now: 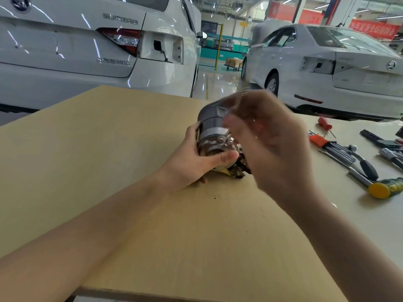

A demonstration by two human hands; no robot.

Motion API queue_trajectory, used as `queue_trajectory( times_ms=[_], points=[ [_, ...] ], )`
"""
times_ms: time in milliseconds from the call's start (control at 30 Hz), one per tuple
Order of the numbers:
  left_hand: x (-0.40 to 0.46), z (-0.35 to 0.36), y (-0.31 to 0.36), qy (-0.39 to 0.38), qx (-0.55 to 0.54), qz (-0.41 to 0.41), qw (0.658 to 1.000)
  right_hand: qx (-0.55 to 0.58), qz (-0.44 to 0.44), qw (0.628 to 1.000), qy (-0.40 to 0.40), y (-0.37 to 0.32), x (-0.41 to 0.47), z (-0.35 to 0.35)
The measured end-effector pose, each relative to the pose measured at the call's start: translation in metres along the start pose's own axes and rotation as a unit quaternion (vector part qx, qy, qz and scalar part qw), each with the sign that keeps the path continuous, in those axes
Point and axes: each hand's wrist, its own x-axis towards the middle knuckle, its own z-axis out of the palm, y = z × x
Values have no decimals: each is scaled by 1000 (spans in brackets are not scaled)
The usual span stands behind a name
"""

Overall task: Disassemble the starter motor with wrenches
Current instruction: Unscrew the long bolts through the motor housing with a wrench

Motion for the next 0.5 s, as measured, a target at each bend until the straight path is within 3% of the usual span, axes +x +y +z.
queue_trajectory(
  times_ms=[67,167,233,500],
  points=[
    [0,-2,2,-1,1,-3,1000,160,135,973,100,9,-9,-1],
    [-2,-4,6,-9,-17,6,1000,378,313,849,196,24,-19,-3],
    [-2,-1,8,-3,-25,2,1000,445,357,791,223,32,-22,-3],
    [-5,0,13,8,-49,-1,999,484,393,753,212,39,-25,1]
  ],
)
